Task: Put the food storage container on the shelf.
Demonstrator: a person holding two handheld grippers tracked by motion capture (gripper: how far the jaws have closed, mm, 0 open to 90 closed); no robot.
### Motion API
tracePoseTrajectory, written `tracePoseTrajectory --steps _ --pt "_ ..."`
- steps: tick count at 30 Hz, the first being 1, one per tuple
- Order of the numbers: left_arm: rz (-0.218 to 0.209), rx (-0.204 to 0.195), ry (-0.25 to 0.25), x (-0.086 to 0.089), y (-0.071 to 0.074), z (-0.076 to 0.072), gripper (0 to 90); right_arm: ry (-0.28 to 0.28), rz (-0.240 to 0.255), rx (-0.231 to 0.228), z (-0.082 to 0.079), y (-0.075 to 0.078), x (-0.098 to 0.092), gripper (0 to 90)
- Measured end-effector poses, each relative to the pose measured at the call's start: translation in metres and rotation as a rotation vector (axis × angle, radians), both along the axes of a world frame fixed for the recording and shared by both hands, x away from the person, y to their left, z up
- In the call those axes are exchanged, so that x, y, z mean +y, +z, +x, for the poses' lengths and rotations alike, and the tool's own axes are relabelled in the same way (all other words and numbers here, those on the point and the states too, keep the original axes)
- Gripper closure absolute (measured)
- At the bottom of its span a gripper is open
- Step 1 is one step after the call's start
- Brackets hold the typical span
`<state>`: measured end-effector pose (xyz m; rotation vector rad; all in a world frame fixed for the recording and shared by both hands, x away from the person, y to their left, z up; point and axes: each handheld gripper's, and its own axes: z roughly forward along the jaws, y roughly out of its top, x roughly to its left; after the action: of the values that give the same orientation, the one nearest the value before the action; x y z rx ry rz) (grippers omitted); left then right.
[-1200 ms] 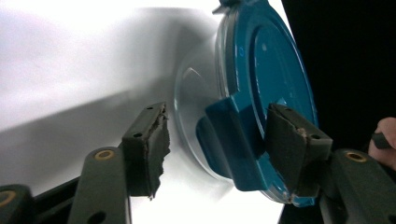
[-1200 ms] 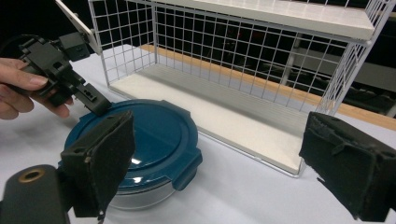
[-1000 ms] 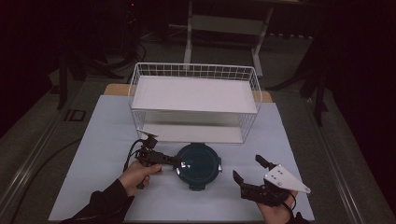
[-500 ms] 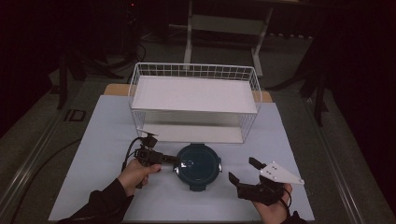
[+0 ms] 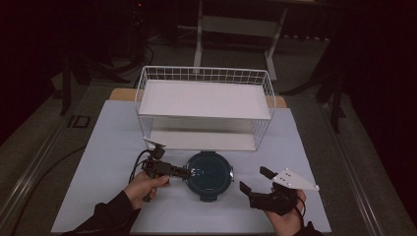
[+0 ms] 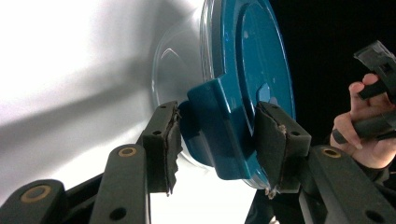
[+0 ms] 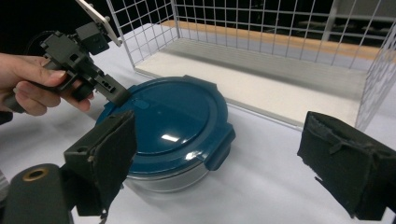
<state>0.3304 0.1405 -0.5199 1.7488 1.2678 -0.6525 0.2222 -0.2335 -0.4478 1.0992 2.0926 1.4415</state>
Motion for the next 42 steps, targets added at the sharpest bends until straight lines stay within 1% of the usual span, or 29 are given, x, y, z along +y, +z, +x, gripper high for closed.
tracePoseTrajectory --steps 1,2,3,4,5,6,7,8,9,10,11,12,14,15,16,17,18,20,22,23,24,25,27,28,31,36,39,41,42 --pt "0.005 -0.012 -0.004 -0.001 0.002 -0.002 52.4 0.009 0.015 0.033 0.004 -0.003 0.0 11.1" --pt "0.009 -0.02 -0.007 -0.001 0.003 -0.002 52.4 0.009 0.015 0.033 0.004 -0.003 0.0 11.1" --pt "0.011 -0.028 -0.008 -0.001 0.004 -0.004 53.2 0.026 0.039 0.078 0.008 -0.006 0.0 14.0" --pt "0.011 -0.035 -0.008 -0.002 0.005 -0.005 53.2 0.026 0.039 0.078 0.008 -0.006 0.0 14.0" --pt "0.016 -0.048 -0.009 -0.003 0.007 -0.008 53.5 0.043 0.076 0.138 0.014 -0.01 0.0 14.1" --pt "0.018 -0.053 -0.007 -0.003 0.007 -0.009 53.5 0.043 0.076 0.138 0.014 -0.01 0.0 14.1" --pt "0.021 -0.064 -0.009 -0.003 0.009 -0.011 53.8 0.05 0.089 0.162 0.017 -0.012 -0.001 15.1" --pt "0.021 -0.071 -0.01 -0.003 0.009 -0.012 54.1 0.064 0.113 0.21 0.022 -0.016 -0.002 15.3" --pt "0.026 -0.083 -0.012 -0.003 0.011 -0.014 54.3 0.067 0.13 0.238 0.025 -0.018 -0.002 16.7" --pt "0.025 -0.089 -0.013 -0.003 0.011 -0.015 54.7 0.084 0.153 0.28 0.031 -0.021 -0.003 18.2" --pt "0.024 -0.111 -0.021 -0.004 0.013 -0.018 55.6 0.1 0.184 0.343 0.04 -0.027 -0.004 20.2" --pt "0.024 -0.111 -0.021 -0.004 0.013 -0.018 55.7 0.1 0.184 0.343 0.04 -0.027 -0.004 20.2" --pt "0.03 -0.125 -0.029 -0.005 0.015 -0.02 56.0 0.123 0.207 0.402 0.049 -0.034 -0.003 22.3" --pt "0.035 -0.139 -0.032 -0.006 0.016 -0.021 56.0 0.125 0.204 0.408 0.05 -0.035 -0.003 23.1" --pt "0.034 -0.142 -0.03 -0.006 0.016 -0.022 56.2 0.144 0.203 0.44 0.054 -0.038 -0.001 23.1" --pt "0.038 -0.152 -0.035 -0.006 0.017 -0.023 56.3 0.159 0.203 0.47 0.056 -0.042 0.002 25.9" --pt "0.038 -0.155 -0.036 -0.006 0.017 -0.024 56.3 0.159 0.203 0.47 0.056 -0.042 0.002 25.9" --pt "0.04 -0.163 -0.041 -0.006 0.017 -0.025 56.4 0.173 0.21 0.503 0.058 -0.046 0.004 28.5" --pt "0.04 -0.162 -0.04 -0.005 0.017 -0.027 56.7 0.18 0.214 0.522 0.058 -0.048 0.005 30.7" --pt "0.04 -0.168 -0.044 -0.005 0.017 -0.028 56.9 0.189 0.239 0.546 0.059 -0.05 0.004 34.0" --pt "0.04 -0.168 -0.044 -0.005 0.017 -0.028 56.9 0.189 0.239 0.546 0.059 -0.05 0.004 34.0" --pt "0.04 -0.169 -0.044 -0.005 0.018 -0.029 57.0 0.202 0.254 0.572 0.06 -0.052 0.004 37.7" --pt "0.043 -0.175 -0.049 -0.005 0.018 -0.03 57.0 0.203 0.259 0.579 0.061 -0.053 0.004 38.0" --pt "0.045 -0.176 -0.05 -0.005 0.019 -0.031 57.2 0.203 0.271 0.602 0.062 -0.056 0.003 42.0" --pt "0.051 -0.192 -0.057 -0.006 0.021 -0.033 57.6 0.217 0.305 0.647 0.064 -0.061 0.001 48.7" --pt "0.054 -0.2 -0.059 -0.007 0.022 -0.035 57.8 0.227 0.312 0.663 0.066 -0.062 0.002 48.7" --pt "0.054 -0.205 -0.06 -0.006 0.021 -0.036 57.9 0.238 0.336 0.684 0.066 -0.063 0.0 50.2" --pt "0.05 -0.205 -0.063 -0.006 0.021 -0.037 58.0 0.245 0.352 0.689 0.067 -0.064 -0.002 51.7" --pt "0.048 -0.205 -0.063 -0.005 0.02 -0.037 58.1 0.242 0.347 0.688 0.066 -0.064 -0.003 56.1"
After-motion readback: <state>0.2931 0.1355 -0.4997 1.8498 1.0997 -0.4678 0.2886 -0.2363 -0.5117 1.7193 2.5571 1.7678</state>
